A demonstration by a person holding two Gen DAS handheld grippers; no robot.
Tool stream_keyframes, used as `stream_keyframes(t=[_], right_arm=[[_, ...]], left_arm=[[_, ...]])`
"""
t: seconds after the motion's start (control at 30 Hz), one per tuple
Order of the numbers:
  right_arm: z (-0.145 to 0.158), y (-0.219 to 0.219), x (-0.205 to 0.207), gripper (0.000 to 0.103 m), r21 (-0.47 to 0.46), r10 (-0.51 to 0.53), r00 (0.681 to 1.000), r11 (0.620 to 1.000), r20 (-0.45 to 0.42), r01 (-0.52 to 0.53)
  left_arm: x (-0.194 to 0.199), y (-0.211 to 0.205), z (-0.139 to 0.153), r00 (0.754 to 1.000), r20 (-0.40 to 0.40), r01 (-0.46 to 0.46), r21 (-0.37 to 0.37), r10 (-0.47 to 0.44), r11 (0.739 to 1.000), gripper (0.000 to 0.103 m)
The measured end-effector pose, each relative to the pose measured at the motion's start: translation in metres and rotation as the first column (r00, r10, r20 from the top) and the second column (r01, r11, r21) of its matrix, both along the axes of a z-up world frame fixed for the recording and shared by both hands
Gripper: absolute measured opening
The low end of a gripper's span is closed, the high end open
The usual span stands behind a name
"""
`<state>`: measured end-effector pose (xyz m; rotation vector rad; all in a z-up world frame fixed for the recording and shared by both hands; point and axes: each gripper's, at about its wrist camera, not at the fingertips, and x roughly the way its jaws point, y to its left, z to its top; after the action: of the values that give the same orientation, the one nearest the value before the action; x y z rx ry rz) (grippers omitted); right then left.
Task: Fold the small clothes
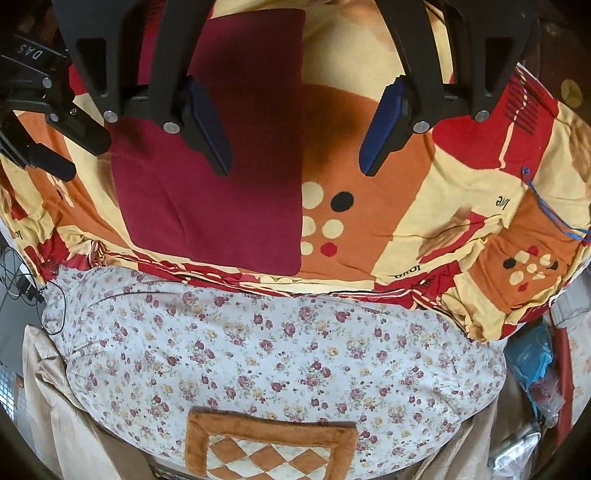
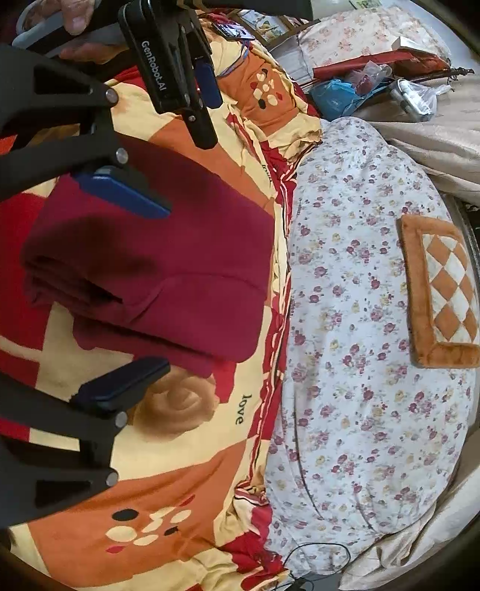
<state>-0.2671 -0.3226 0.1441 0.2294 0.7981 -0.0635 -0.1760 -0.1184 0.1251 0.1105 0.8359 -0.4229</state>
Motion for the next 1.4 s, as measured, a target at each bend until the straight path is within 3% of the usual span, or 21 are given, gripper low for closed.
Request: stream_keyframes(t=[0.43,0.67,1.4], right_arm=[[-0.009,-0.003,0.005,0.081,0.02,-0.001,1.0,1.0,-0.018,0.001],[-0.011,-0.004,0.008,0.081,0.032,-0.003,1.0,0.999,-0.025,0.004],[-0.015,-0.001,0.015,0.081,0.02,0.016,0.999,1.0,-0.039,-0.015]], left_arm=[[0.002,0.0,-0.004,1.0,0.021,-0.004,0.034,0.003,0.999,0.062],[-0.001,-0.005,-0.001,0.997,0.077,-0.015,0.109,0.007,0.994,0.062],[0.003,-0.005,-0.001,0.996,0.091,-0.015,0.101,0.005,0.995,0.062]])
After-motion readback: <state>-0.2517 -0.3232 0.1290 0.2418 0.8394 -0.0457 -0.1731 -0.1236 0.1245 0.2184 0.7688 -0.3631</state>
